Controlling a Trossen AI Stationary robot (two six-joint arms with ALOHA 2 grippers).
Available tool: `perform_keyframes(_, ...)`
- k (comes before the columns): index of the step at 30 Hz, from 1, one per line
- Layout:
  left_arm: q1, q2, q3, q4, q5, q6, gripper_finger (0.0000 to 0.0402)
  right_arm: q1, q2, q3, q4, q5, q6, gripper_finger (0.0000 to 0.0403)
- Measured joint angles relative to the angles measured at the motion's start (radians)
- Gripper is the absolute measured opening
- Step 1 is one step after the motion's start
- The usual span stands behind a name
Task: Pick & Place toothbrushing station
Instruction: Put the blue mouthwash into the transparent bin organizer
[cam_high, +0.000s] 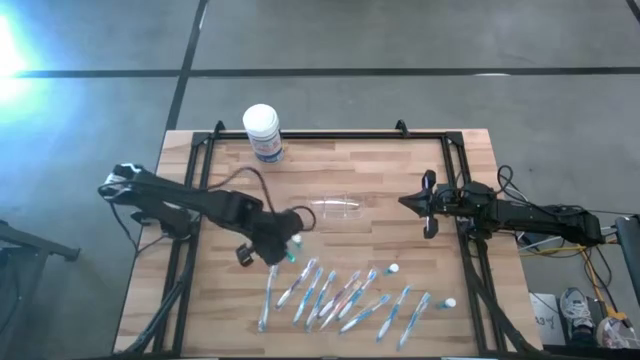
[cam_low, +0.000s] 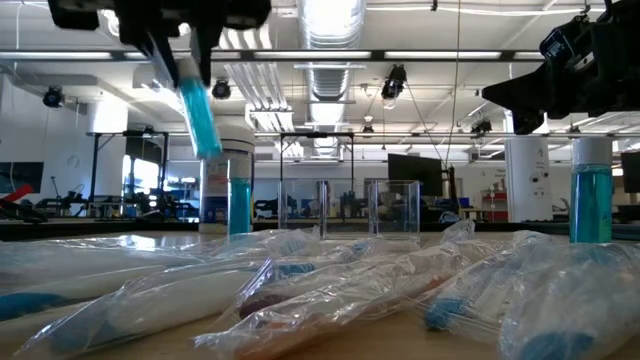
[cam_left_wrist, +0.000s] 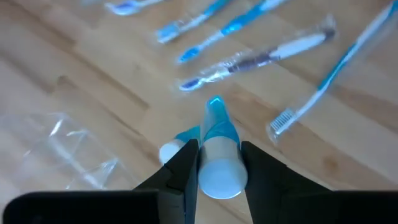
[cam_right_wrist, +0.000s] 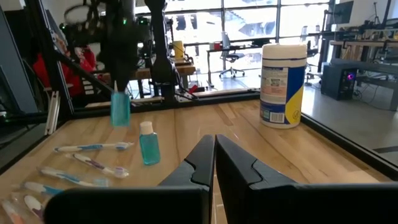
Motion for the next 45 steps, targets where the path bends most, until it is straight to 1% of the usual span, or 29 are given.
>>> perform_keyframes(5, 0.010, -0.121, 0.000, 0.003, 0.000, -0.195, 0.0098, 0.000, 0.000, 0.000, 0.000, 0.000, 0.000, 0.0013)
perform_keyframes(12, 0.039, -0.267, -0.014, 0.036, -0.021, -0.402, 0.0098, 0.000, 0.000, 0.000, 0.000, 0.000, 0.000, 0.0013)
perform_keyframes(14, 0.052, -0.302, -0.026, 0.034, -0.032, -0.444, 0.0098, 0.000, 0.000, 0.000, 0.000, 0.000, 0.001, 0.0013)
perform_keyframes(18, 0.076, -0.376, -0.080, 0.036, -0.034, -0.482, 0.0099, 0.000, 0.000, 0.000, 0.000, 0.000, 0.003, 0.0013)
perform_keyframes(25, 0.153, -0.537, -0.254, 0.080, -0.040, -0.599, 0.0099, 0.000, 0.000, 0.000, 0.000, 0.000, 0.003, 0.0013)
perform_keyframes(31, 0.187, -0.663, -0.448, 0.265, -0.005, -0.752, 0.0099, 0.000, 0.000, 0.000, 0.000, 0.000, 0.003, 0.0013)
perform_keyframes(34, 0.187, -0.708, -0.547, 0.344, -0.004, -0.793, 0.0099, 0.000, -0.001, 0.000, 0.000, 0.000, 0.003, 0.0013)
perform_keyframes(39, 0.189, -0.790, -0.688, 0.465, -0.033, -0.801, 0.0099, 0.000, -0.001, 0.000, 0.000, 0.000, 0.003, 0.0013)
perform_keyframes(45, 0.190, -0.874, -0.819, 0.568, -0.078, -0.871, 0.0099, 0.000, -0.001, 0.000, 0.000, 0.000, 0.003, 0.0013)
